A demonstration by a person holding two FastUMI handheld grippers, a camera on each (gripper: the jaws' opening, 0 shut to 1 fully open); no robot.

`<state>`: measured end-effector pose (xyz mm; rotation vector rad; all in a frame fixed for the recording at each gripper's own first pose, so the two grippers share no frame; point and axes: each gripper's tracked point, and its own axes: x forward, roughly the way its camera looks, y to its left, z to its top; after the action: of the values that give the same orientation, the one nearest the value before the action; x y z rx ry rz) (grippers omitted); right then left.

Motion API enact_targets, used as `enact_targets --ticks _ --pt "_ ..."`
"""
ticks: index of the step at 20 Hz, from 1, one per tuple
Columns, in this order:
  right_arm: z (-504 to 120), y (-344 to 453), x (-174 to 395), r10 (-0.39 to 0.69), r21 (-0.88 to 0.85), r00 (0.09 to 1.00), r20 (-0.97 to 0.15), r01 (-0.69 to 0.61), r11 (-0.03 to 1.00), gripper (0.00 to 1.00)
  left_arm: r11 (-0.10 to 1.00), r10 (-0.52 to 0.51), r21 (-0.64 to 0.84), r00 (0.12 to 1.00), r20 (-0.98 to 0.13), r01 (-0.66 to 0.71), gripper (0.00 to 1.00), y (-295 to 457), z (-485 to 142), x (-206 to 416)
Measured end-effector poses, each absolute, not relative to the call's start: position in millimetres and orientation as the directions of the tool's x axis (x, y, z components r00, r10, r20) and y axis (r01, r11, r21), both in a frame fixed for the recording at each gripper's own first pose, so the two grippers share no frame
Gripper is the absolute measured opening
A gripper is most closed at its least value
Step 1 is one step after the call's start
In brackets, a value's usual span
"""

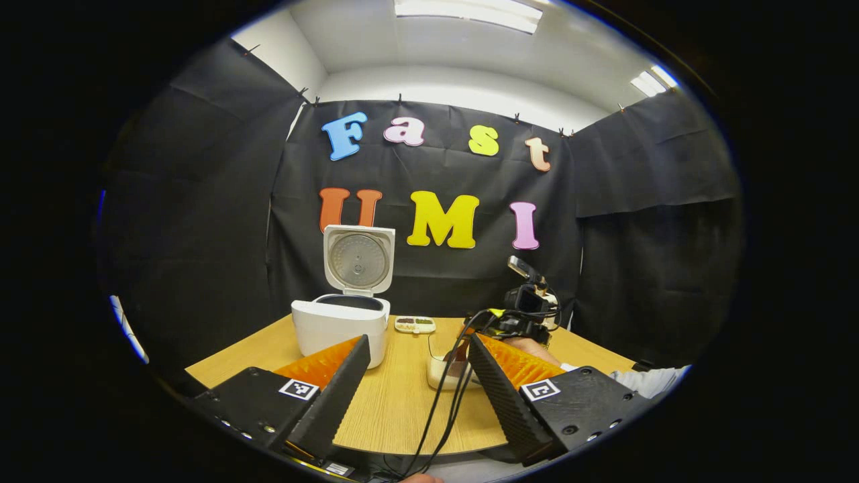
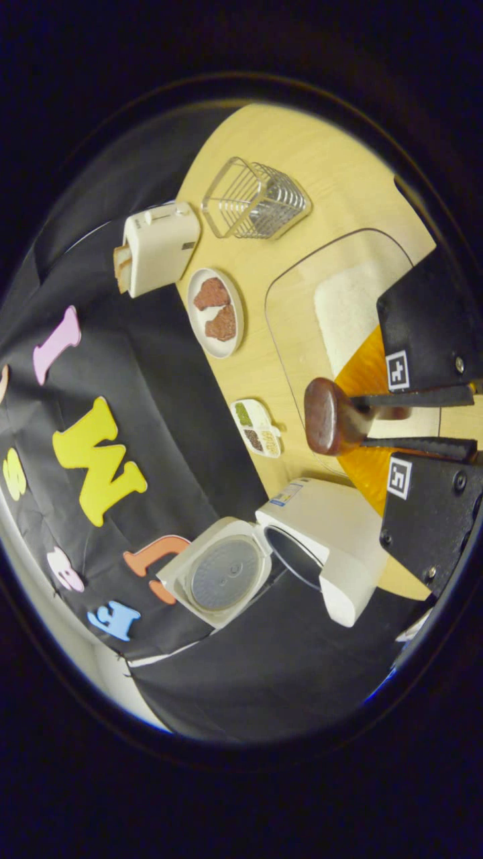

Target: Close the left gripper, press the button to open the rice cooker; take a wooden spoon from the chopstick holder with the right hand, scoop a spoonful of rice and pour it into the rice cooker, then put the wooden spoon back into the chopstick holder.

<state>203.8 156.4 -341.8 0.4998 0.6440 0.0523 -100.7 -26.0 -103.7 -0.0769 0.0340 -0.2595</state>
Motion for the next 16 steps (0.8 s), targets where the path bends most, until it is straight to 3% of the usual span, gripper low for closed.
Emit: enact_targets --ticks 1,7,11,14,15,16 --pt "-343 150 206 0.217 0.516 0.793 -0.569 0.139 0.845 0.23 0.966 -0.247 -0.078 0.969 -0.025 0.244 0.94 -23 -103 -100" --pt "-342 131 207 0.359 0.725 0.755 -0.548 0.216 0.654 0.23 0.975 -0.216 -0.071 0.976 -0.043 0.212 0.94 -17 -112 -95" --pt "-333 110 204 0.370 0.749 0.775 -0.512 0.193 0.634 0.23 0.984 -0.170 -0.067 0.983 -0.067 0.166 0.94 -5 -120 -88" --pt "-314 91 205 0.386 0.810 0.815 -0.431 0.162 0.563 0.23 0.989 -0.146 -0.049 0.986 -0.087 0.142 0.94 -1 -124 -85" --pt "-310 83 205 0.392 0.830 0.823 -0.411 0.160 0.534 0.22 0.988 -0.149 -0.047 0.985 -0.088 0.145 0.84 -2 -124 -85" --pt "-308 75 205 0.392 0.843 0.829 -0.398 0.162 0.512 0.22 0.988 -0.151 -0.047 0.984 -0.091 0.147 0.94 -2 -126 -84"
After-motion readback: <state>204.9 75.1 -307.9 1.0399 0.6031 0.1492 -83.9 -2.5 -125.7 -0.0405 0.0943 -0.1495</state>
